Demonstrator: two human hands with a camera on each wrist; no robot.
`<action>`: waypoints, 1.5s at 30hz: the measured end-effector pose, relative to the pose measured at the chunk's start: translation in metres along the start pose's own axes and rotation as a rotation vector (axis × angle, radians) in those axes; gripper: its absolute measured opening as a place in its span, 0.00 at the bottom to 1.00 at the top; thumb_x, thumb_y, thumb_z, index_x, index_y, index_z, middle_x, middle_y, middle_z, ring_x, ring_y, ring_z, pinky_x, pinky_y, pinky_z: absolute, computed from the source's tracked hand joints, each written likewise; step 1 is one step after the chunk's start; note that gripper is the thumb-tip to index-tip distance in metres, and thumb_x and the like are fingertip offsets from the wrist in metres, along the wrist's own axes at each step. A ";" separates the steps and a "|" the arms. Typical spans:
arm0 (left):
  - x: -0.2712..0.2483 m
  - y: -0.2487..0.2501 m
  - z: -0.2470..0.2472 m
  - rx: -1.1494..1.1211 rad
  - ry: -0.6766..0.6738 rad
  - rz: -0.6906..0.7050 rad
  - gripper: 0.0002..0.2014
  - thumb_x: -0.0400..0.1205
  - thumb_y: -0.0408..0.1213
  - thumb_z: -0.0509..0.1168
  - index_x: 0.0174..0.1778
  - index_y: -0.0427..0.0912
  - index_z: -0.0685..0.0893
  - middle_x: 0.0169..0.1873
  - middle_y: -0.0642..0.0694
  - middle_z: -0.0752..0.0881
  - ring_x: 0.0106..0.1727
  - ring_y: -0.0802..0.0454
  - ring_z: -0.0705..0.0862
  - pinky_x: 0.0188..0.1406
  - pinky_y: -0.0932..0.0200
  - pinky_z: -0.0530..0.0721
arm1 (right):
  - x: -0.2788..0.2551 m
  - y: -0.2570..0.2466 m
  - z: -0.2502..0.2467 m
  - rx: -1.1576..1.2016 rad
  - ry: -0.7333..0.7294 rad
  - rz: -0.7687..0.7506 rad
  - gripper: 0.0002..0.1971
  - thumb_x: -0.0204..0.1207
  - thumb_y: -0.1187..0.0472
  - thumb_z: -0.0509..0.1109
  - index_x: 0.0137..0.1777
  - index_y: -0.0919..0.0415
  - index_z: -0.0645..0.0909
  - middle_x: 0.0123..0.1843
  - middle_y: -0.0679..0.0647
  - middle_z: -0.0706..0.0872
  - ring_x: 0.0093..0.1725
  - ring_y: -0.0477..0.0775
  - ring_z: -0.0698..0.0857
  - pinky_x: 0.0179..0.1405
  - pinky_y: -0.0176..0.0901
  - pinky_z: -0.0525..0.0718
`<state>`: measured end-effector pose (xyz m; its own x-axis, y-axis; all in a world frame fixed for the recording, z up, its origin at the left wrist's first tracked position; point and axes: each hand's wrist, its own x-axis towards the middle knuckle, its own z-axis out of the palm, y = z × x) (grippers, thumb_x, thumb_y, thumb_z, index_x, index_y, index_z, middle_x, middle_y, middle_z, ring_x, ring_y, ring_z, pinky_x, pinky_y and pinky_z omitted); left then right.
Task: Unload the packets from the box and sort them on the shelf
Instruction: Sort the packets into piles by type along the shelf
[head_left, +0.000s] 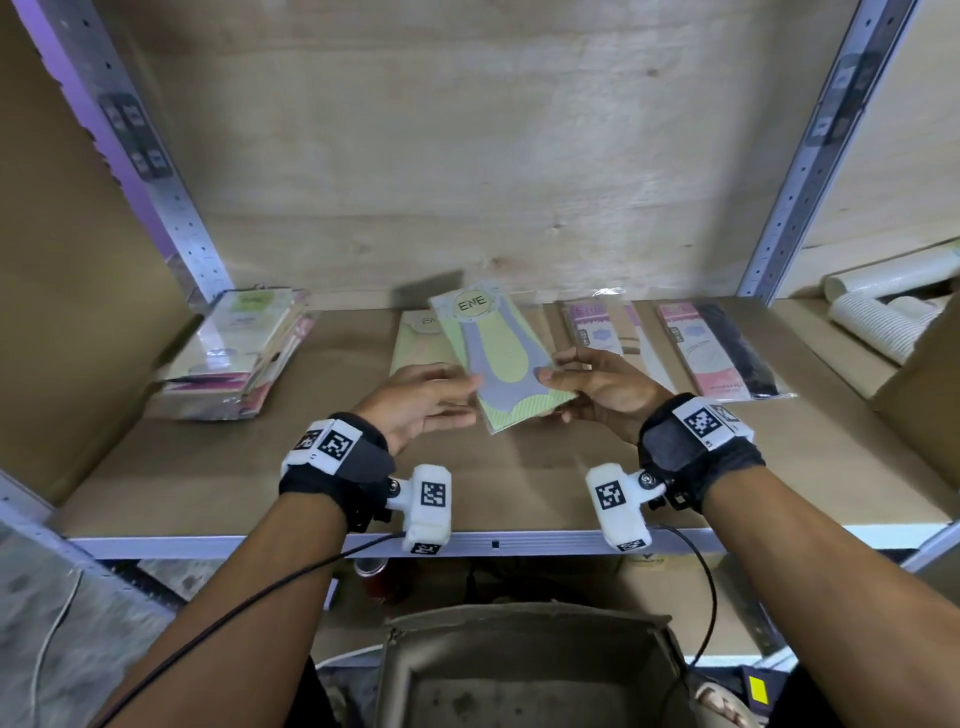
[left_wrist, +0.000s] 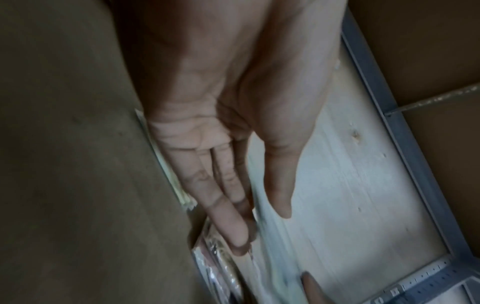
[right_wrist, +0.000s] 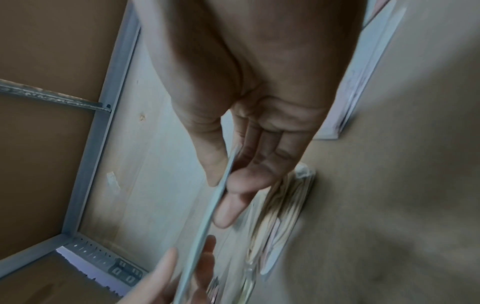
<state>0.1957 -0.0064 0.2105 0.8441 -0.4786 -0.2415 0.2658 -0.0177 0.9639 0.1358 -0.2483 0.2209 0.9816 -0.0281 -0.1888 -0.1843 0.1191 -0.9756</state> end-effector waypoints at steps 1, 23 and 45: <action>-0.001 -0.001 0.004 0.019 -0.004 0.000 0.11 0.72 0.40 0.81 0.48 0.42 0.92 0.51 0.41 0.93 0.47 0.49 0.93 0.43 0.61 0.90 | 0.000 0.001 0.003 0.008 0.007 0.000 0.14 0.71 0.64 0.80 0.51 0.58 0.79 0.43 0.54 0.92 0.34 0.56 0.90 0.24 0.39 0.84; 0.012 0.022 -0.070 0.264 0.512 0.131 0.17 0.74 0.25 0.78 0.58 0.27 0.87 0.49 0.31 0.90 0.40 0.43 0.87 0.55 0.49 0.90 | 0.083 -0.038 0.108 -0.830 0.137 -0.019 0.13 0.68 0.61 0.82 0.28 0.62 0.83 0.30 0.59 0.90 0.34 0.55 0.89 0.45 0.49 0.92; 0.021 0.010 -0.076 0.661 0.486 0.062 0.14 0.69 0.30 0.82 0.45 0.25 0.90 0.37 0.40 0.85 0.38 0.48 0.82 0.57 0.43 0.88 | 0.083 -0.038 0.134 -1.239 0.090 0.146 0.18 0.69 0.59 0.83 0.42 0.66 0.74 0.53 0.61 0.83 0.52 0.57 0.81 0.44 0.47 0.81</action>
<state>0.2514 0.0503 0.2066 0.9960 -0.0649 -0.0613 0.0113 -0.5899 0.8074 0.2312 -0.1217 0.2570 0.9501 -0.1673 -0.2633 -0.2623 -0.8853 -0.3841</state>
